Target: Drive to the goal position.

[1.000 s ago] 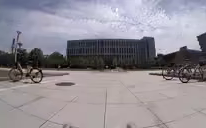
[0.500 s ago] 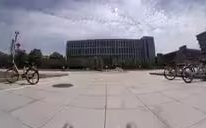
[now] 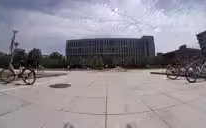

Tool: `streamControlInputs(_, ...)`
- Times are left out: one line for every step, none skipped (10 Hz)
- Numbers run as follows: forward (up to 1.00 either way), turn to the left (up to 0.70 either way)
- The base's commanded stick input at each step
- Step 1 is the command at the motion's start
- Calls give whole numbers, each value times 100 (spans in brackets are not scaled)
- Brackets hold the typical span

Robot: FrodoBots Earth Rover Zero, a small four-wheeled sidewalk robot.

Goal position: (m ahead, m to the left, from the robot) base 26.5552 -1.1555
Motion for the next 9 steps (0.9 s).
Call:
streamControlInputs(45, -27)
streamControlInputs(45, -27)
streamControlInputs(45, -27)
streamControlInputs(45, -27)
streamControlInputs(45, -27)
streamControlInputs(45, -27)
streamControlInputs(45, -27)
streamControlInputs(45, -26)
streamControlInputs(45, -10)
